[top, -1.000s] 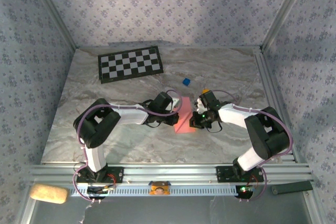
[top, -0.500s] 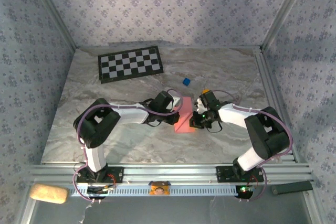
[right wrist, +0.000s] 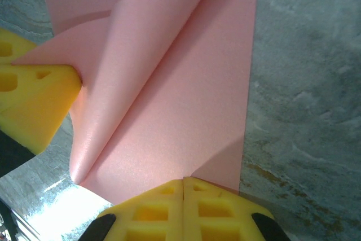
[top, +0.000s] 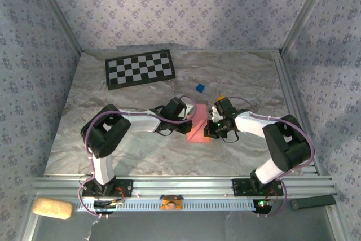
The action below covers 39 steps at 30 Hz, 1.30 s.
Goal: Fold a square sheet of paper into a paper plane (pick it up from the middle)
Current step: Fold the triangle a second time at the center of the table.
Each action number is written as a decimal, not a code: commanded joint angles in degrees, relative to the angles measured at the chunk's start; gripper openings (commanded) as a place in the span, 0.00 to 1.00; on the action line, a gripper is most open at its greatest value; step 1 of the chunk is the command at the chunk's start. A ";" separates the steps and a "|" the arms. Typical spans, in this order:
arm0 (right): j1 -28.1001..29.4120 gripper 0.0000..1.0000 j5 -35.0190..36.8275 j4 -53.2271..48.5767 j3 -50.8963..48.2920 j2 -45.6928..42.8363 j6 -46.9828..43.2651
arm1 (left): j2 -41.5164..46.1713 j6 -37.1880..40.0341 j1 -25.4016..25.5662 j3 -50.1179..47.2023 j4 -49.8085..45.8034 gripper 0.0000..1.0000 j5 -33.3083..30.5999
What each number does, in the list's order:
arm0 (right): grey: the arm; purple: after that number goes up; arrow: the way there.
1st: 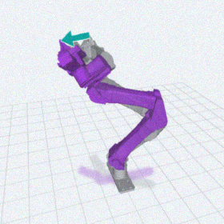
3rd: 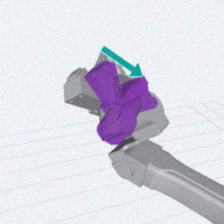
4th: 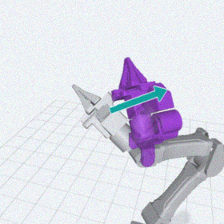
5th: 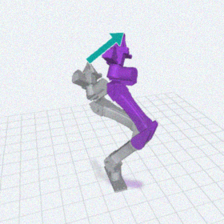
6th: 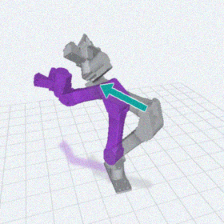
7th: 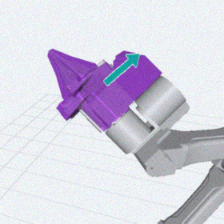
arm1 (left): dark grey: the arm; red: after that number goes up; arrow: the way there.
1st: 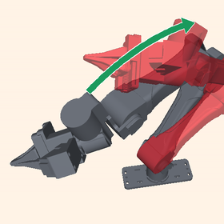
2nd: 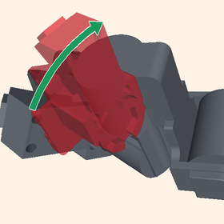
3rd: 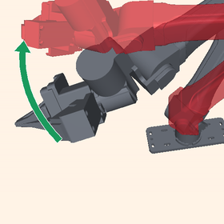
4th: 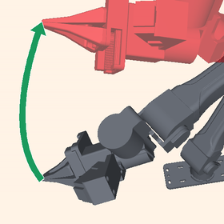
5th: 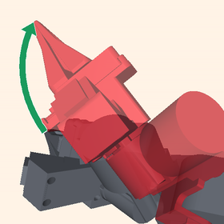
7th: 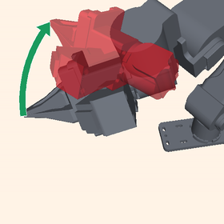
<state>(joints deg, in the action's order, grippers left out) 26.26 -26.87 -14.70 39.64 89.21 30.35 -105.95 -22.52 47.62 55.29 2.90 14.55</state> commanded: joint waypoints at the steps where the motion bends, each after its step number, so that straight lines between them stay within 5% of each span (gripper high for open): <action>1: -0.34 0.05 1.66 -2.55 -1.14 1.32 -1.26 | -1.27 0.88 -0.19 1.11 -0.52 0.06 0.84; 14: -0.46 0.05 1.92 -2.92 -1.03 1.19 -1.35 | 3.18 0.78 -0.30 0.72 -0.61 0.06 0.96; 39: -0.54 0.05 1.99 -3.22 -1.01 1.15 -1.52 | -1.44 0.99 -0.69 2.53 -2.49 0.05 0.93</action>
<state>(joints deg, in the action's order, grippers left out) 26.22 -26.87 -14.72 39.64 89.21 30.33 -106.28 -22.11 47.35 56.64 1.63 15.77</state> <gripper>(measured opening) 0.052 0.057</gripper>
